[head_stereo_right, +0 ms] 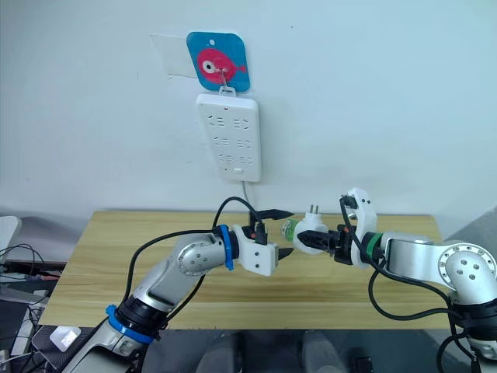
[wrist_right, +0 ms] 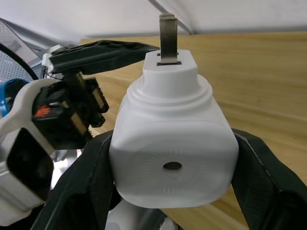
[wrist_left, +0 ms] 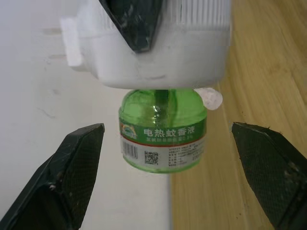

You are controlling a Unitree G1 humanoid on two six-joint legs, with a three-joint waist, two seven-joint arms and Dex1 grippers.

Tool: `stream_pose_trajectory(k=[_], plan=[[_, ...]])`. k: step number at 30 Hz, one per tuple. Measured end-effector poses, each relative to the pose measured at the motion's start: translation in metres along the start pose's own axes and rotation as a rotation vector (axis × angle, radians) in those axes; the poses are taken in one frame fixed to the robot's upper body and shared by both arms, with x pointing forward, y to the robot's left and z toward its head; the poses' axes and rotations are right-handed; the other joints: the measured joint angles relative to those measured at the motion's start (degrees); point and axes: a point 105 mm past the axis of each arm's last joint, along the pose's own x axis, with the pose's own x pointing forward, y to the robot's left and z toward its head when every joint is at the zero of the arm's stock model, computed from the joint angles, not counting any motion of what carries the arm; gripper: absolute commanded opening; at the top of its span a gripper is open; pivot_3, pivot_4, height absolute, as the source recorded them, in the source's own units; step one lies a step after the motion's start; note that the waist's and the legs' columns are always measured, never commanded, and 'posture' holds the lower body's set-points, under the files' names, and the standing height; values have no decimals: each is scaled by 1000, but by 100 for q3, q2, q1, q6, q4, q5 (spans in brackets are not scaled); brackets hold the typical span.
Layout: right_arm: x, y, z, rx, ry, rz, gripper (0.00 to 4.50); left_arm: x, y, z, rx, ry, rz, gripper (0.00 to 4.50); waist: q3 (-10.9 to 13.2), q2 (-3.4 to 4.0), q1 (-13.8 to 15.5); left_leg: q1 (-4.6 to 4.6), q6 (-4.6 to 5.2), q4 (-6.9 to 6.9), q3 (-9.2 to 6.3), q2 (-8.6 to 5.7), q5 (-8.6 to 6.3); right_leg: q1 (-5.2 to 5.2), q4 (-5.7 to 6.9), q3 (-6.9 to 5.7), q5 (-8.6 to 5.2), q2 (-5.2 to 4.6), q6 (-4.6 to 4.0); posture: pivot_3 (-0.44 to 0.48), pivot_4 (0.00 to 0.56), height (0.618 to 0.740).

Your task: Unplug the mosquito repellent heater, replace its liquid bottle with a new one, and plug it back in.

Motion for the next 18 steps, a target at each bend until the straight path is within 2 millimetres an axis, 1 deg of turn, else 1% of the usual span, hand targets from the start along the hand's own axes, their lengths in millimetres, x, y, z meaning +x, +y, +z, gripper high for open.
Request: stream_pose_trajectory(k=[2,7,10,13,15,16,18], plan=[[0,0,0,-1,2,-2,2955,1,-1,1,4,2,-8,4500,0,0,0,0,-1,0,0,0,1,0,0,-1,0,0,0,-144,189,740],[3,3,-1,-9,14,7,2955,4,11,2,32,7,8,4500,0,0,2,0,-3,0,1,0,2,0,-2,-2,0,0,0,-142,189,740],[5,5,-2,-7,19,12,2955,5,9,4,37,1,1,4500,0,0,1,-1,-9,-1,0,0,5,-1,-2,-2,-1,0,0,-144,189,740],[6,6,-2,-6,20,12,2955,6,8,5,37,-2,-6,3901,0,0,1,-1,-10,-1,1,0,6,-1,-2,-3,-1,0,1,-144,189,740],[6,7,-2,-2,19,16,2955,6,7,4,32,3,-10,3350,0,0,1,0,-9,-1,0,1,6,-1,-1,-3,-1,0,1,-144,190,740],[7,7,-1,-2,18,14,2955,6,6,3,28,7,-14,2962,0,0,1,0,-9,-1,0,1,6,-1,-1,-3,-1,0,1,-144,190,740],[8,7,-2,4,22,13,2955,5,2,1,9,15,-28,2322,0,0,0,-1,-11,-1,0,1,7,-1,-1,-3,-1,0,1,-144,190,740]])
